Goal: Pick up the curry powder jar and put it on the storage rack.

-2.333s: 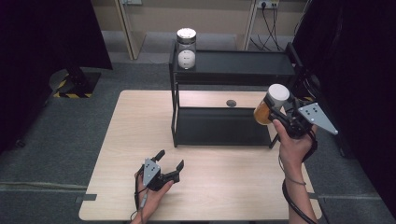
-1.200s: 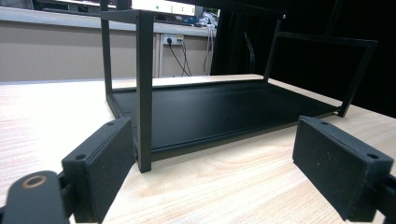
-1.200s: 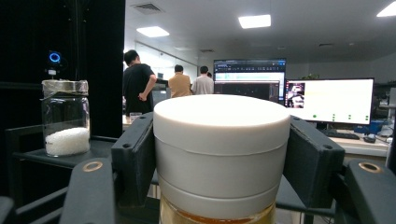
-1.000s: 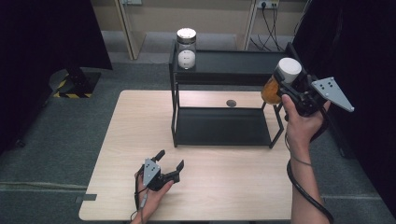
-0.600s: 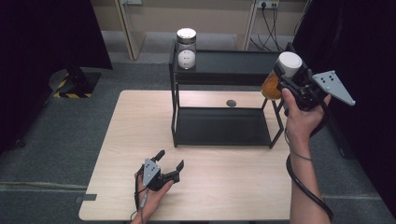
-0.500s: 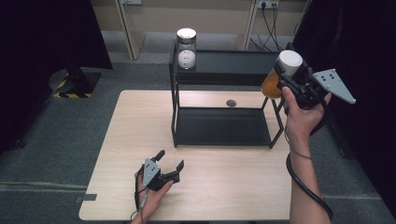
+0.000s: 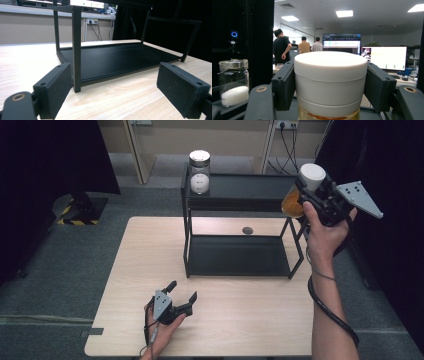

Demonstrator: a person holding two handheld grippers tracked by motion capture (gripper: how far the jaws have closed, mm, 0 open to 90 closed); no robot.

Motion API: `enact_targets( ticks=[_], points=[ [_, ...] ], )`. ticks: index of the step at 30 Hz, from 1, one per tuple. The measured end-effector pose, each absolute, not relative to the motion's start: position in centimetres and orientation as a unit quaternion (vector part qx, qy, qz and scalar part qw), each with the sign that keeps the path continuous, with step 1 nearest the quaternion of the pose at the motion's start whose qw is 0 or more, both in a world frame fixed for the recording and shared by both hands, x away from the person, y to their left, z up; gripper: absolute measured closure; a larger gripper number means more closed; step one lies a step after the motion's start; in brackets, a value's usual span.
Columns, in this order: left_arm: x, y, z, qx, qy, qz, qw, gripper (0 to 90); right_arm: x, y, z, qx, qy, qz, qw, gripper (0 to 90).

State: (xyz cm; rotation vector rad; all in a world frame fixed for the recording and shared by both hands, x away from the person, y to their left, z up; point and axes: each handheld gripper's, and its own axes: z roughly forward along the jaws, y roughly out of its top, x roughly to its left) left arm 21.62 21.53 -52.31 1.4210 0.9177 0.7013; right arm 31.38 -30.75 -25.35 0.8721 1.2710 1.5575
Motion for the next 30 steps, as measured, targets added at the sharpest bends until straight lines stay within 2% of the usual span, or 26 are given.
enact_targets(
  ticks=[30],
  points=[
    [21.6, 21.6, -52.4, 0.615, 0.396, 0.304, 0.61, 12.7, 34.9, -30.6, -22.3, 0.392, 0.511, 0.61, 0.461, 33.8]
  ],
)
